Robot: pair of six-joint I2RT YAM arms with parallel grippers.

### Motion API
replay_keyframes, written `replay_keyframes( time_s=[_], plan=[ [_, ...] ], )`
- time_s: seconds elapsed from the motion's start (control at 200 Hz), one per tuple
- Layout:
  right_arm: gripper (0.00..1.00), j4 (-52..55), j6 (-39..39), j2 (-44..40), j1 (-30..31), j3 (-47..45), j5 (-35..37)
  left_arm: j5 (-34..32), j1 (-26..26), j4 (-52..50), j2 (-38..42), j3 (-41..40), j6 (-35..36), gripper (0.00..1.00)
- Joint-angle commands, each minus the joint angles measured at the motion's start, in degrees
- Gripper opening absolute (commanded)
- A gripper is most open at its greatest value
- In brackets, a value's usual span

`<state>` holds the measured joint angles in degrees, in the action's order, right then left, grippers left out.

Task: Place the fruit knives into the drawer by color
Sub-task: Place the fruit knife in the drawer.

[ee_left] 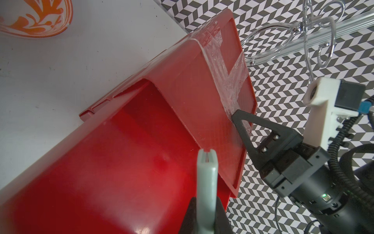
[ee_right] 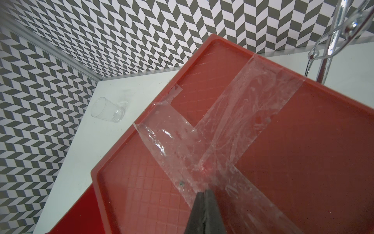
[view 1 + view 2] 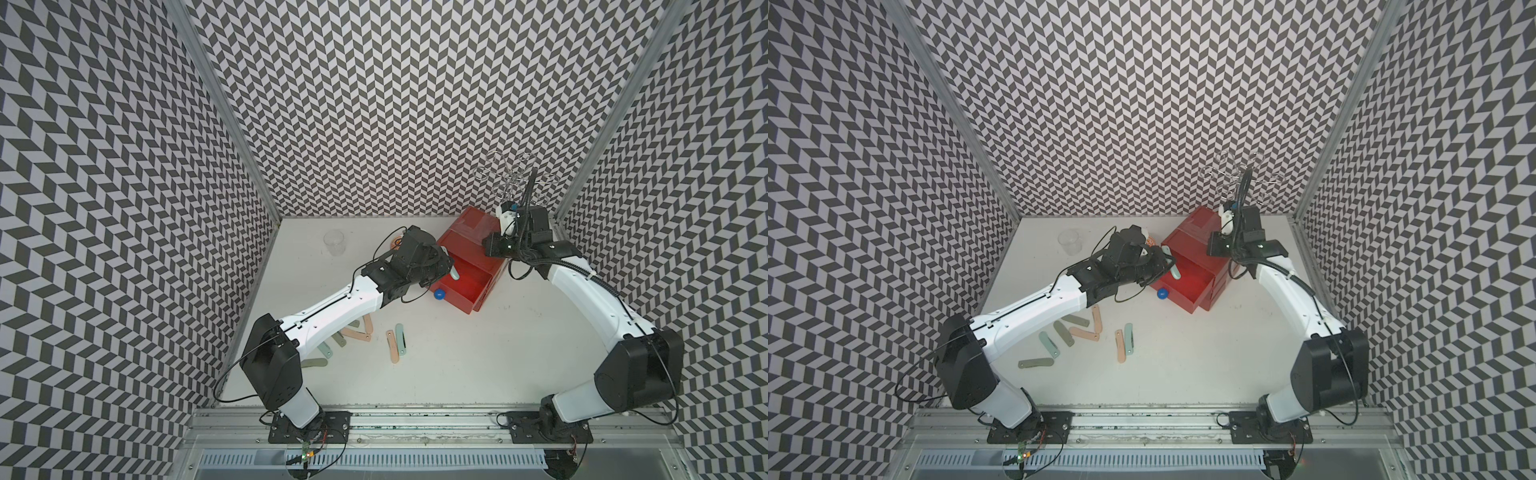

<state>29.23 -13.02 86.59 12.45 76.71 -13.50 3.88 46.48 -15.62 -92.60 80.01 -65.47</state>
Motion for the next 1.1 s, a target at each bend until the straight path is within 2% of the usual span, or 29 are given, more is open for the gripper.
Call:
replay_keyframes(
  time_s=[0.0, 0.811, 1.097],
  plan=[
    [0.00, 5.11, 0.68, 0.34, -0.05, -1.98, -0.13, -0.47, 0.62, -0.73, -1.14, 1.81, 0.35, 0.00],
    [0.00, 4.78, 0.54, 0.43, -0.08, -2.16, -0.21, 0.33, 0.75, -1.64, -3.27, 0.83, 0.66, 0.00],
    [0.00, 4.83, 0.62, 0.57, -0.07, -2.17, -0.30, 0.41, 0.74, -1.79, -3.64, 1.12, 0.87, 0.10]
  ],
)
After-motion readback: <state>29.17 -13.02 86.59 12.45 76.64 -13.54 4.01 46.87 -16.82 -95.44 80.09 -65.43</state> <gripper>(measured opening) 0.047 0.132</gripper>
